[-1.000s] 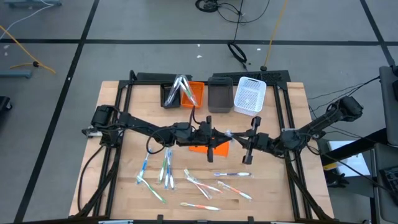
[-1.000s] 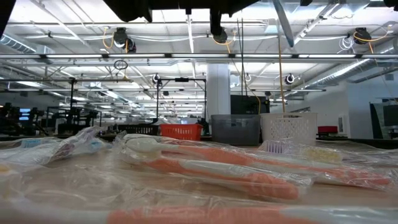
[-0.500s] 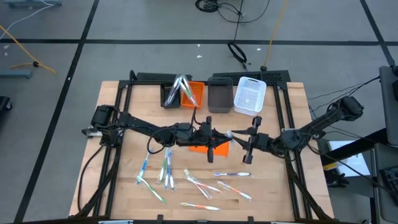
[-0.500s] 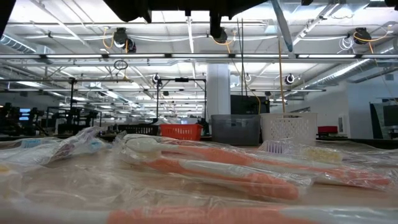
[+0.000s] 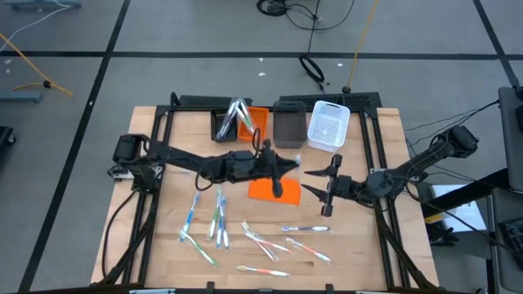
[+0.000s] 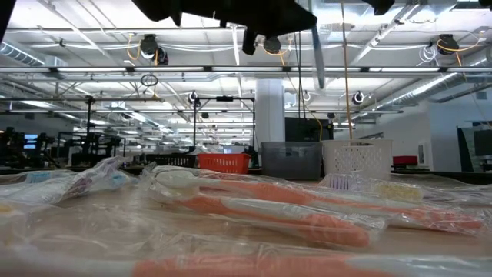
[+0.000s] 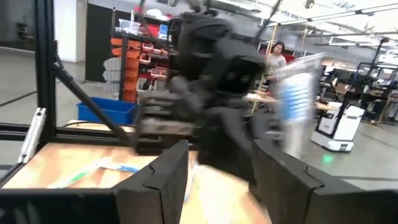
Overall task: Pick & Place Toothbrushes
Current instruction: Put the blue toothbrush into the black transparent bin
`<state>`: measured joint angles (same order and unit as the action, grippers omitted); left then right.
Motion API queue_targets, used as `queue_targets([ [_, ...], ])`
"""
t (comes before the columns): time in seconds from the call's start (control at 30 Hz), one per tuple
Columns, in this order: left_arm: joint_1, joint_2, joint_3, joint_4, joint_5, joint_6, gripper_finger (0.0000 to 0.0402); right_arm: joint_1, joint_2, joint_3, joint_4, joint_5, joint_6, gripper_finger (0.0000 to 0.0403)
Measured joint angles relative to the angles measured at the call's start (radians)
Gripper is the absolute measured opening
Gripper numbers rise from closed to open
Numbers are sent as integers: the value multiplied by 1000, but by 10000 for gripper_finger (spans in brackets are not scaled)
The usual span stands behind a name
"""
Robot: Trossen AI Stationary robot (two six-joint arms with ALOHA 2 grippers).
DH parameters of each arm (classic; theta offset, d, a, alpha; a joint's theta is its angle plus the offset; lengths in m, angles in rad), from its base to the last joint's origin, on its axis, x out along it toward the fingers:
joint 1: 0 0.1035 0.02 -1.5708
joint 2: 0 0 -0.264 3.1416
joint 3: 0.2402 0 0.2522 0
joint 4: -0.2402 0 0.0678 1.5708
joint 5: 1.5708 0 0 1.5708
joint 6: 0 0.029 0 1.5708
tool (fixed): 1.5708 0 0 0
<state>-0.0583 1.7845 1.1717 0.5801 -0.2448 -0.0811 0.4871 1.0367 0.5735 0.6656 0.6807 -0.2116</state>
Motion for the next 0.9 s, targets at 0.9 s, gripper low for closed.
queue_targets([
  [0.9, 301, -1, 0, -134, 3, -40, 0, 32, 38, 0, -140, -1, 148, 163],
])
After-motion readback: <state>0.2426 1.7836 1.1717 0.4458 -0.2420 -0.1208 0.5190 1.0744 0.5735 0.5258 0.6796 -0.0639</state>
